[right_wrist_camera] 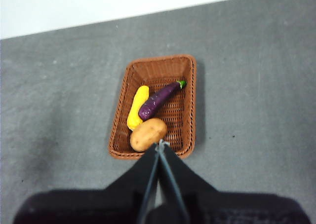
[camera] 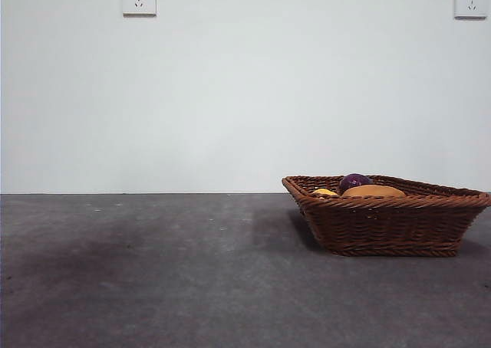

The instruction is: Help me put the vegetables on the table into the basket

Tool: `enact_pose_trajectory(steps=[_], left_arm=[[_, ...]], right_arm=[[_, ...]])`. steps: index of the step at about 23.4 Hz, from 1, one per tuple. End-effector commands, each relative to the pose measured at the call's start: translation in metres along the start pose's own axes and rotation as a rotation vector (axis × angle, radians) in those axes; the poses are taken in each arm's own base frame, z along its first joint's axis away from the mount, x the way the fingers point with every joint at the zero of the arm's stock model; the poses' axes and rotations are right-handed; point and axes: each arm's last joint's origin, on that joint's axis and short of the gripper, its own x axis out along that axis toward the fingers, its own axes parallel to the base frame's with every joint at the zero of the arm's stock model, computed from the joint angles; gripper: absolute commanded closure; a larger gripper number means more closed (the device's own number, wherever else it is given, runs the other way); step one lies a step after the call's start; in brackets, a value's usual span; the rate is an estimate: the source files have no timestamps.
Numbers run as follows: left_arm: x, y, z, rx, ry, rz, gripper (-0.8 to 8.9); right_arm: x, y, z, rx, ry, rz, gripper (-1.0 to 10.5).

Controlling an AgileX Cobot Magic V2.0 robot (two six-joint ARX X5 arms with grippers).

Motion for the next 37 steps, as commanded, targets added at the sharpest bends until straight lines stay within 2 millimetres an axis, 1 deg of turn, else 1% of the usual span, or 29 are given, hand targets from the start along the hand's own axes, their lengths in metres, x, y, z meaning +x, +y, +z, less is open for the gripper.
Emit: enact_pose_trajectory(steps=[1,2,3,4,6,7,8,10,11,13,14,15,16,17,19,21,23,26,28,32,37], left_arm=[[0.011,-0.001,0.004,-0.006,0.035,0.005,8.16],[0.013,0.0,0.006,-0.011,0.04,0.017,8.16],[0.013,0.001,0.007,0.023,0.033,0.043,8.16],[0.013,0.005,0.008,0.123,0.016,0.107,8.16],[0.016,0.012,0.011,0.23,-0.002,0.211,8.16],[0.019,0.018,0.012,0.279,-0.04,0.258,8.16],[0.025,0.025,0.012,0.282,-0.107,0.27,8.16],[0.042,0.043,0.004,0.262,-0.291,0.293,8.16],[0.054,0.055,-0.004,0.247,-0.378,0.34,8.16],[0.083,0.084,-0.029,0.211,-0.531,0.463,8.16],[0.099,0.097,-0.046,0.155,-0.598,0.464,8.16],[0.116,0.108,-0.066,0.07,-0.662,0.423,8.16],[0.13,0.116,-0.084,-0.015,-0.696,0.409,8.16],[0.141,0.123,-0.104,-0.102,-0.723,0.432,8.16],[0.153,0.133,-0.134,-0.206,-0.753,0.501,8.16],[0.158,0.137,-0.153,-0.234,-0.774,0.544,8.16],[0.16,0.14,-0.163,-0.24,-0.786,0.595,8.16],[0.161,0.142,-0.169,-0.23,-0.787,0.622,8.16],[0.163,0.143,-0.173,-0.207,-0.78,0.63,8.16],[0.165,0.143,-0.179,-0.151,-0.696,0.661,8.16],[0.168,0.141,-0.19,-0.117,-0.593,0.678,8.16]], right_arm=[[0.012,-0.003,0.003,0.022,0.061,-0.006,9.5],[0.016,-0.003,0.005,0.025,0.075,-0.007,9.5],[0.022,-0.005,0.008,0.03,0.094,-0.009,9.5],[0.028,-0.006,0.01,0.034,0.111,-0.01,9.5],[0.039,-0.008,0.015,0.042,0.144,-0.014,9.5],[0.05,-0.01,0.019,0.05,0.175,-0.017,9.5],[0.058,-0.012,0.022,0.056,0.199,-0.019,9.5],[0.079,-0.017,0.029,0.071,0.26,-0.029,9.5],[0.091,-0.02,0.031,0.078,0.292,-0.04,9.5],[0.115,-0.025,0.036,0.093,0.359,-0.051,9.5],[0.126,-0.028,0.038,0.101,0.391,-0.054,9.5],[0.138,-0.031,0.039,0.109,0.424,-0.057,9.5],[0.148,-0.033,0.04,0.115,0.45,-0.059,9.5],[0.159,-0.036,0.04,0.123,0.482,-0.062,9.5],[0.176,-0.04,0.04,0.134,0.531,-0.067,9.5],[0.192,-0.044,0.039,0.145,0.575,-0.071,9.5],[0.204,-0.047,0.038,0.153,0.607,-0.075,9.5],[0.214,-0.05,0.037,0.159,0.635,-0.077,9.5],[0.216,-0.05,0.037,0.16,0.636,-0.077,9.5],[0.223,-0.051,0.047,0.131,0.515,-0.066,9.5],[0.233,-0.051,0.073,0.064,0.237,-0.039,9.5]])
